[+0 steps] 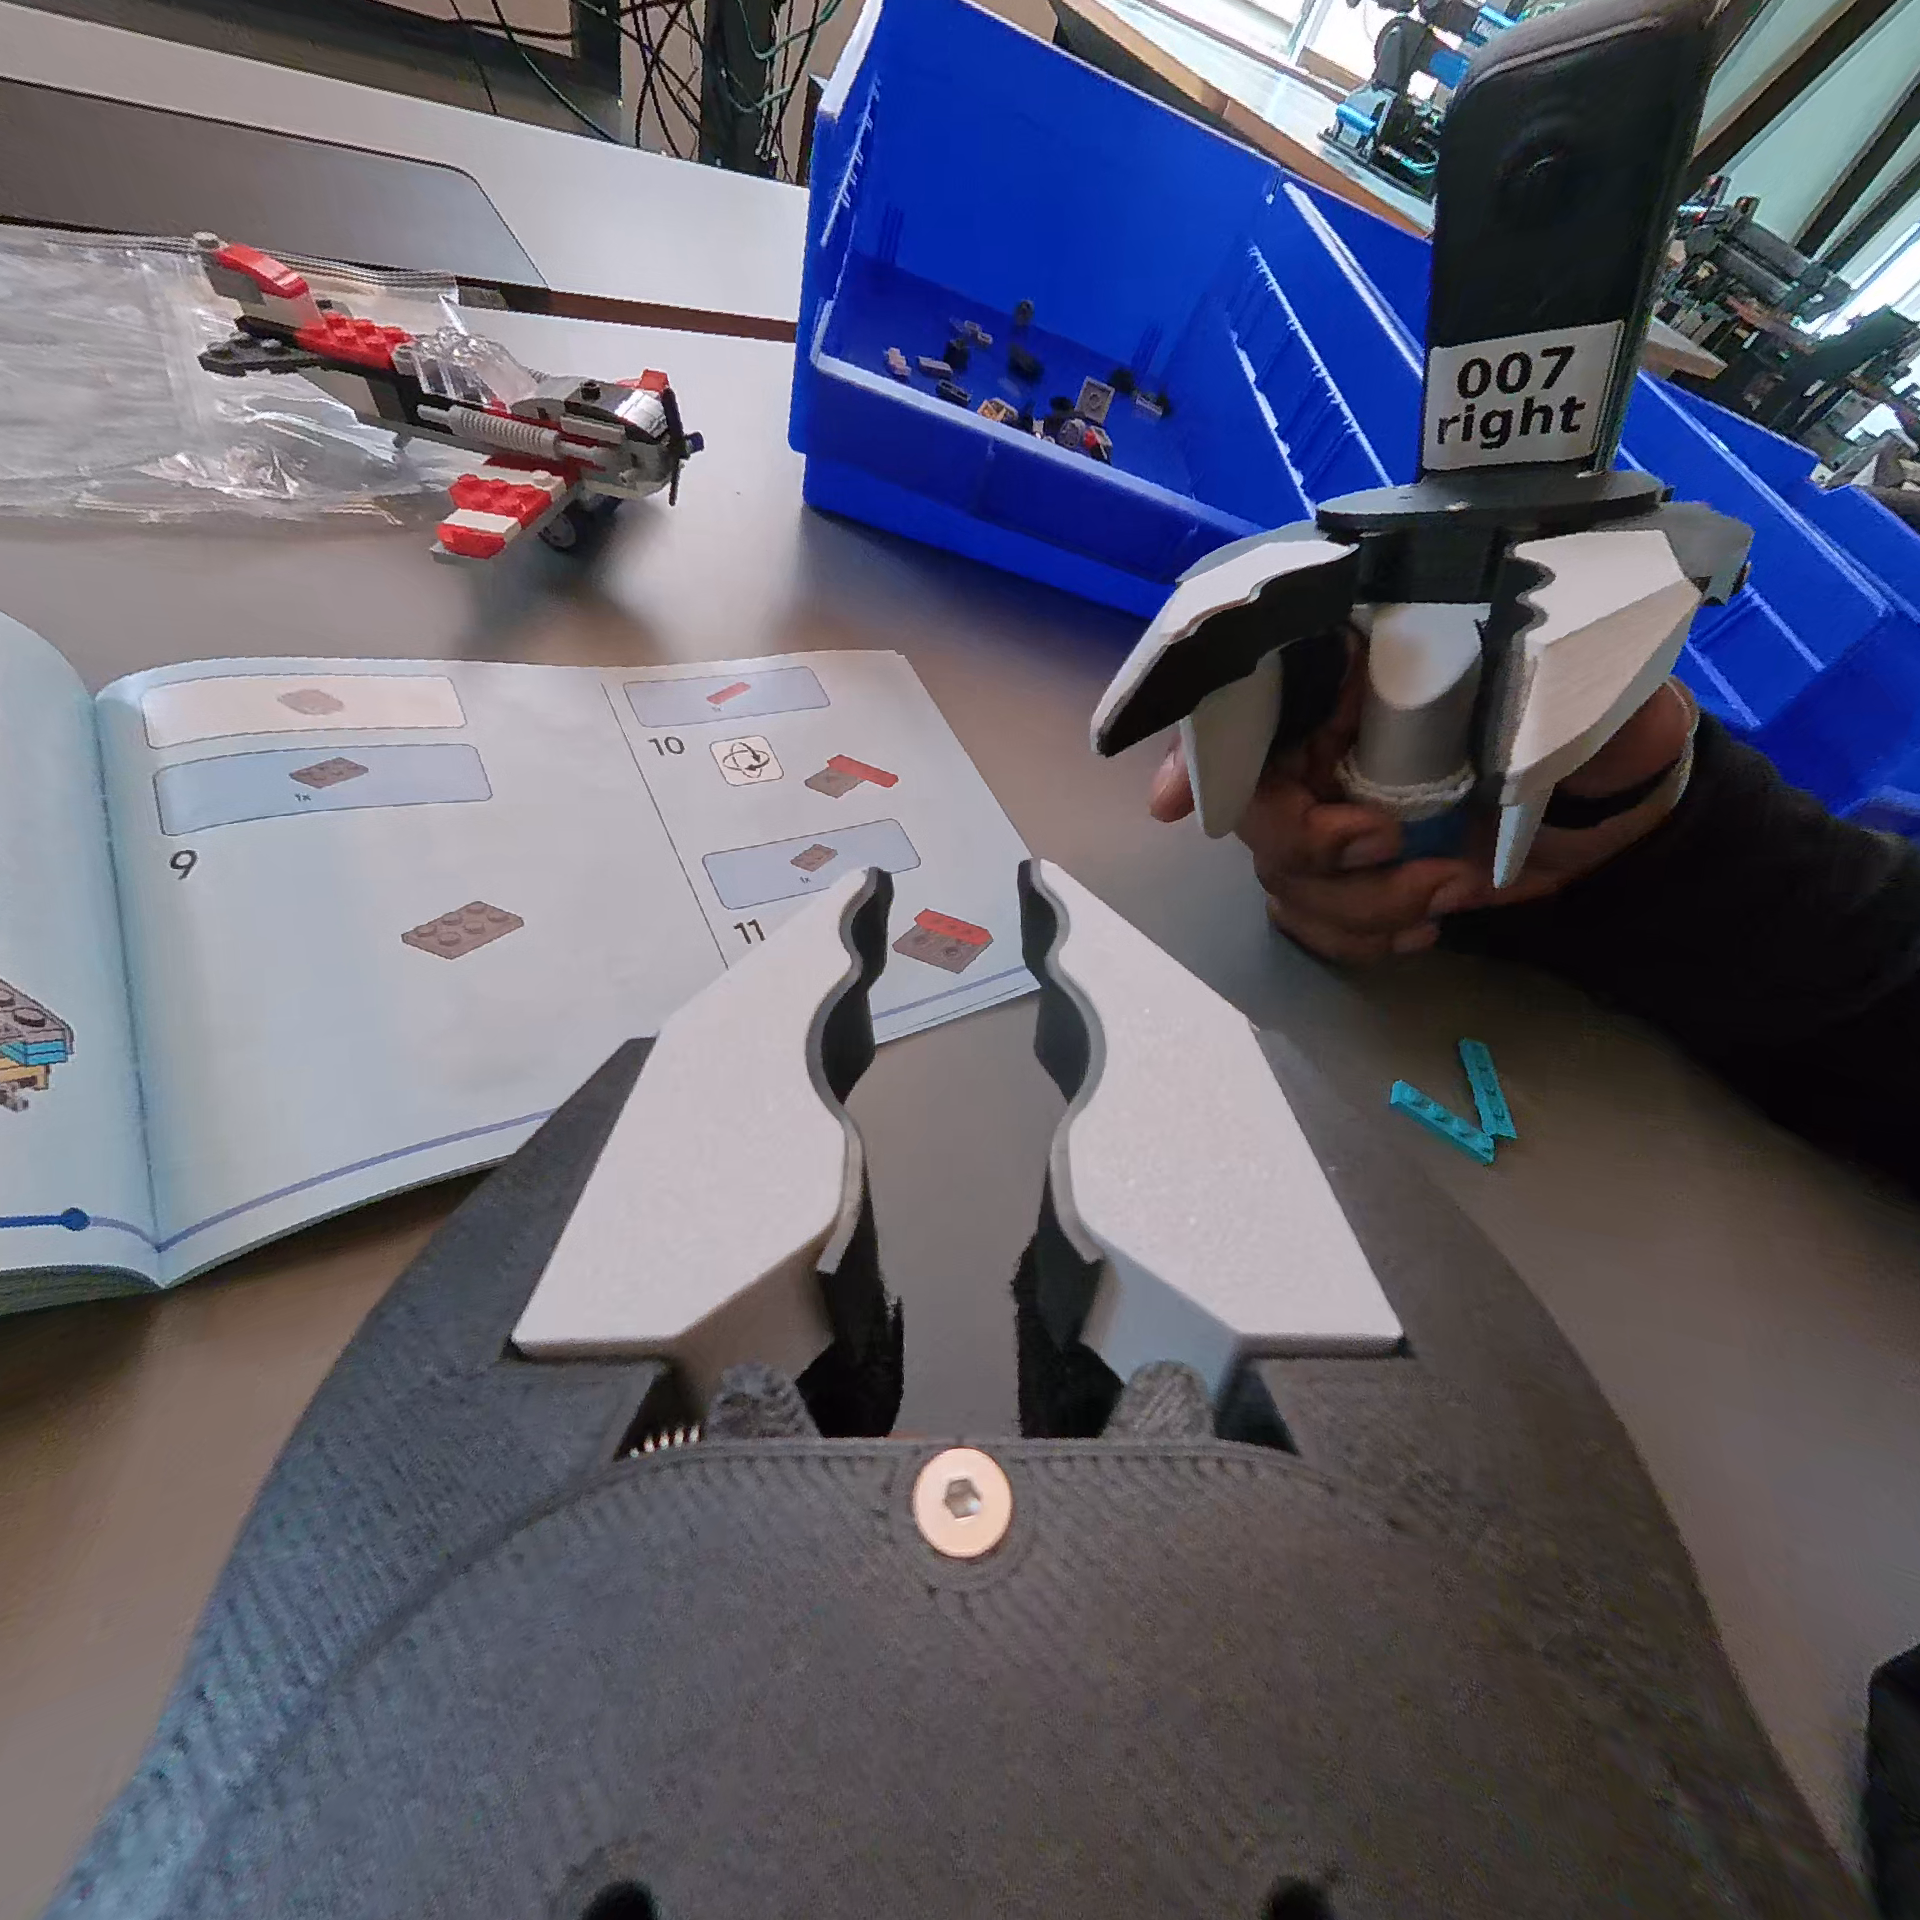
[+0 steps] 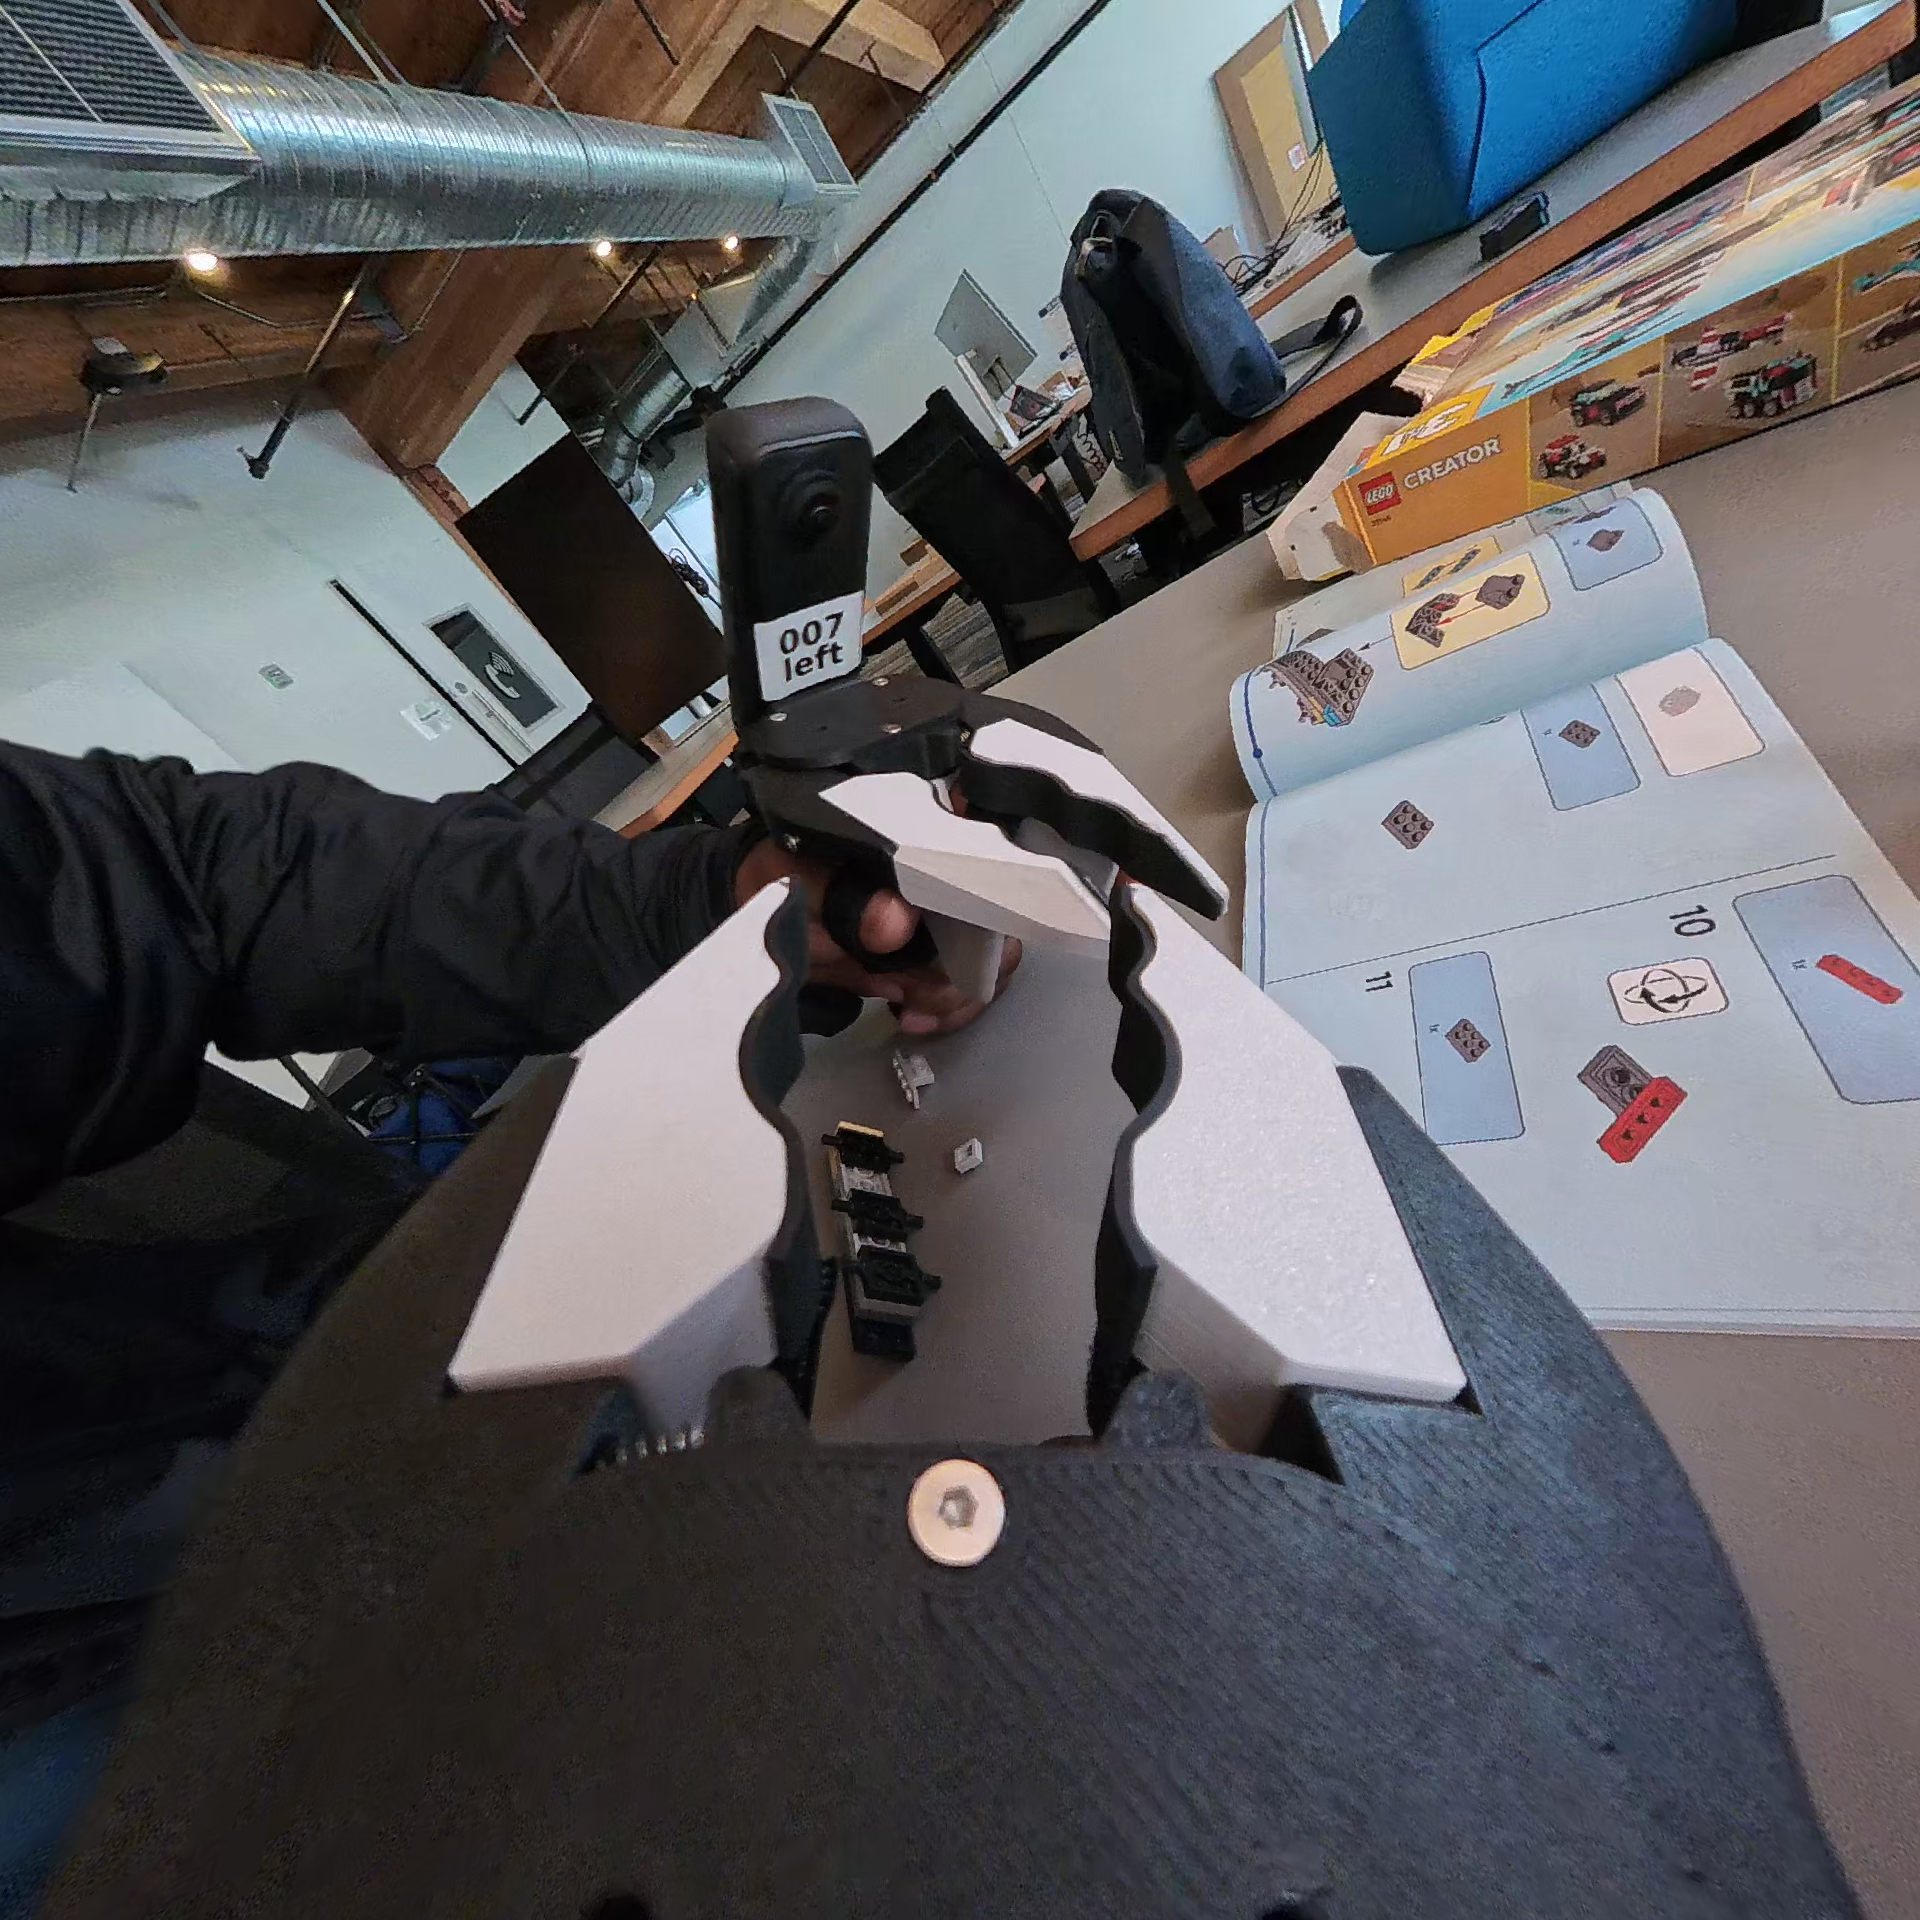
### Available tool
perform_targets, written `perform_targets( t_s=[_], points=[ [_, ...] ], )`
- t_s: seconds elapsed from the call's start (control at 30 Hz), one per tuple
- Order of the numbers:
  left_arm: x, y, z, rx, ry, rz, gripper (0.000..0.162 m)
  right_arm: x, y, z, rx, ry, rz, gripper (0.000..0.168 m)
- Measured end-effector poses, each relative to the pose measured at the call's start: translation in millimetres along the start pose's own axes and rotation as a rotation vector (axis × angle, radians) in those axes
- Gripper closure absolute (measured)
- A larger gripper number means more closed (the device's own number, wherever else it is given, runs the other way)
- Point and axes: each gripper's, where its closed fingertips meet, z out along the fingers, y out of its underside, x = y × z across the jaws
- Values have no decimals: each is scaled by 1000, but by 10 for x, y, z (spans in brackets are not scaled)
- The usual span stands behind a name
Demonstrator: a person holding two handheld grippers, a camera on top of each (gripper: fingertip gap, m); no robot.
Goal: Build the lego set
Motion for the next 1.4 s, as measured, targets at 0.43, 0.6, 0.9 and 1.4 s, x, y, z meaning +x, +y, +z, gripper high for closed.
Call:
perform_targets(
  t_s=[0.43,0.6,0.9,1.4],
  points=[
    [-6,-9,-9,11,-7,-10,138,3,3,2,-1,3,-1,110],
    [-26,-66,-54,46,-20,-16,137,4,11,7,-6,4,-3,110],
    [467,-1654,-177,171,30,299,136,10,39,28,-25,11,-9,110],
    [2283,-734,2834,-802,746,1330,112,-1,42,29,-22,9,-19,110]
  ],
)
